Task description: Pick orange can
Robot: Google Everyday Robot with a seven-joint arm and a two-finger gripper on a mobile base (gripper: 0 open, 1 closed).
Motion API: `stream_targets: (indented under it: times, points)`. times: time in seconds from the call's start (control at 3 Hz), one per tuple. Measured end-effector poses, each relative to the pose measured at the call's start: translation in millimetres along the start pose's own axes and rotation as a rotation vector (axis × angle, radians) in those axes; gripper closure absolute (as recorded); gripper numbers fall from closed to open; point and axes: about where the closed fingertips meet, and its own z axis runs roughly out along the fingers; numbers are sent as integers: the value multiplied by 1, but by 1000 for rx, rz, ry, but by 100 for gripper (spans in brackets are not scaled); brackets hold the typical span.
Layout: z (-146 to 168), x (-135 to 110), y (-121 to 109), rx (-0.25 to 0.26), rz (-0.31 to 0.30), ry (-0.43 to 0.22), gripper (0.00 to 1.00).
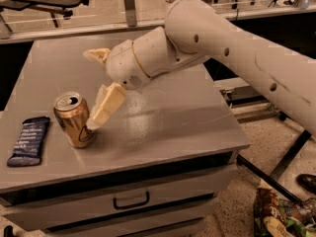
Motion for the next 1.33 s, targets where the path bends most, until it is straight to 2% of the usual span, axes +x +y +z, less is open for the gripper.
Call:
stream_targets:
  times: [0.33,0.67,1.0,1.33]
  points:
    - [5,-1,4,-20,3,-59,0]
    - [29,-12,17,-94,-7,-222,0]
    - [47,-21,26,-150,-17,-269,0]
    - [42,-25,30,-133,9,-272,0]
